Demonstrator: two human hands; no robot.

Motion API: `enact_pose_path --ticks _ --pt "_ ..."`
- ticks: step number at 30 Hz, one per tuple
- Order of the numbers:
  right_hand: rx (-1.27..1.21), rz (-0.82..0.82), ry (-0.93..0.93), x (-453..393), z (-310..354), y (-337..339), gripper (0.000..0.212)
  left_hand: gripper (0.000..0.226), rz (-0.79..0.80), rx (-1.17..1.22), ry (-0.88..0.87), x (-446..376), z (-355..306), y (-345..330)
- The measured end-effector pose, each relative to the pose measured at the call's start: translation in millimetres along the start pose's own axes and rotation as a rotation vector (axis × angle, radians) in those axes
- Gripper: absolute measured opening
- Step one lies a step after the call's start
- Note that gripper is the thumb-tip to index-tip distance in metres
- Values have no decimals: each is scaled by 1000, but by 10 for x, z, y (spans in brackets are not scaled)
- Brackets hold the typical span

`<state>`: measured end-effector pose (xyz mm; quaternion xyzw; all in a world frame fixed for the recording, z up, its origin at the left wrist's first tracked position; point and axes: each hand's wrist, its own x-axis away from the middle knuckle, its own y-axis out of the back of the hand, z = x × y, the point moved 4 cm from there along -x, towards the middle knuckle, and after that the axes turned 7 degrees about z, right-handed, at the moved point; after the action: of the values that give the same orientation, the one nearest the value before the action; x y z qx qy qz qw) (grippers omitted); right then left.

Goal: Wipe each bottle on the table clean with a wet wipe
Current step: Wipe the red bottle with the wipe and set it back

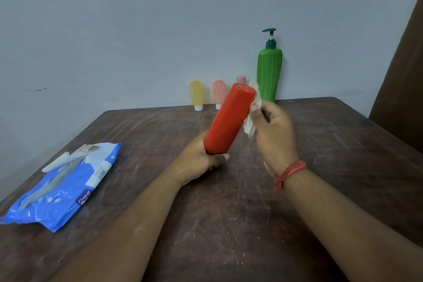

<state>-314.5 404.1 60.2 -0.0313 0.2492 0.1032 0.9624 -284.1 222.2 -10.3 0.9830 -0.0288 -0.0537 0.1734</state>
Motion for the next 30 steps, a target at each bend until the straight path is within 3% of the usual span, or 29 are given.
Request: enact_pose_path --ticks 4,10,12,14,16,19,25,30 --pt "138 276 -63 102 -232 -171 18 36 50 202 -23 61 -72 -9" --pt "-133 114 111 -45 -18 -58 20 32 197 377 19 82 -123 -129" --pt "16 206 38 40 -165 -139 12 27 183 438 9 85 -116 -128" --pt "197 350 -66 103 -333 -207 28 16 167 507 -19 95 -111 -97" --pt "142 410 -127 88 -367 -195 39 15 170 552 -33 103 -118 -86" --pt "-86 338 -89 18 -252 -143 33 28 159 585 -3 91 -123 -87" --pt "298 360 84 122 -253 -209 16 17 85 670 -2 91 -106 -51" --pt "132 179 -31 -27 -306 -121 10 23 164 534 6 97 -153 -119"
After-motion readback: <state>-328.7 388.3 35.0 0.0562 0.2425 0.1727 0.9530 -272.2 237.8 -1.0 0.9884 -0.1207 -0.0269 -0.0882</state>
